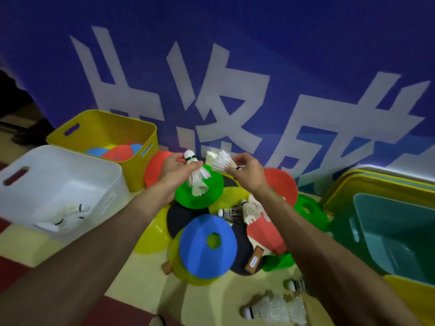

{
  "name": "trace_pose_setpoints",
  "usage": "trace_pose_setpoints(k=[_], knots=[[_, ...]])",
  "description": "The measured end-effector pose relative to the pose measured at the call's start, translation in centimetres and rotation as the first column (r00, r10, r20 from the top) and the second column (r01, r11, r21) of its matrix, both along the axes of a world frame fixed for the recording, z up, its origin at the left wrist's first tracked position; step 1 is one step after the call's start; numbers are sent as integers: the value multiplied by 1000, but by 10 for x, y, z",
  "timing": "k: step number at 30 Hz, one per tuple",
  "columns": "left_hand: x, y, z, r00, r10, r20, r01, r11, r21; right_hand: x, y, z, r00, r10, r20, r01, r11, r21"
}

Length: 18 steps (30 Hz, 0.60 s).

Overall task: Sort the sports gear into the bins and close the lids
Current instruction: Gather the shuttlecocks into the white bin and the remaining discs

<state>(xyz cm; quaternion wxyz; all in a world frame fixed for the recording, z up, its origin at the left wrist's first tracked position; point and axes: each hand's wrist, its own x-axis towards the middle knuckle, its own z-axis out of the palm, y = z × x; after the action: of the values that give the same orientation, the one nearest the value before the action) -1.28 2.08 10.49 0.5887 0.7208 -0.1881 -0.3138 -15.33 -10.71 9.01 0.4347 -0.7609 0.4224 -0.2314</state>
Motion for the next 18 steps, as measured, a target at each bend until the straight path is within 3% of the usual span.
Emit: trace_pose_setpoints(k=[3,5,14,18], knots=[[51,34,15,998,46,48,-45,999,-4,66,29,7,985,39,165,-81,964,252],[85,62,23,994,72,77,-73,997,1,107,49,9,976,71,205,-136,935,326],[205,187,3,962,256,99,-266,957,118,241,141,1,929,339,145,-367,891,266],[238,218,-16,935,335,114,-351,919,181,278,169,-20,919,374,129,-395,877,275]])
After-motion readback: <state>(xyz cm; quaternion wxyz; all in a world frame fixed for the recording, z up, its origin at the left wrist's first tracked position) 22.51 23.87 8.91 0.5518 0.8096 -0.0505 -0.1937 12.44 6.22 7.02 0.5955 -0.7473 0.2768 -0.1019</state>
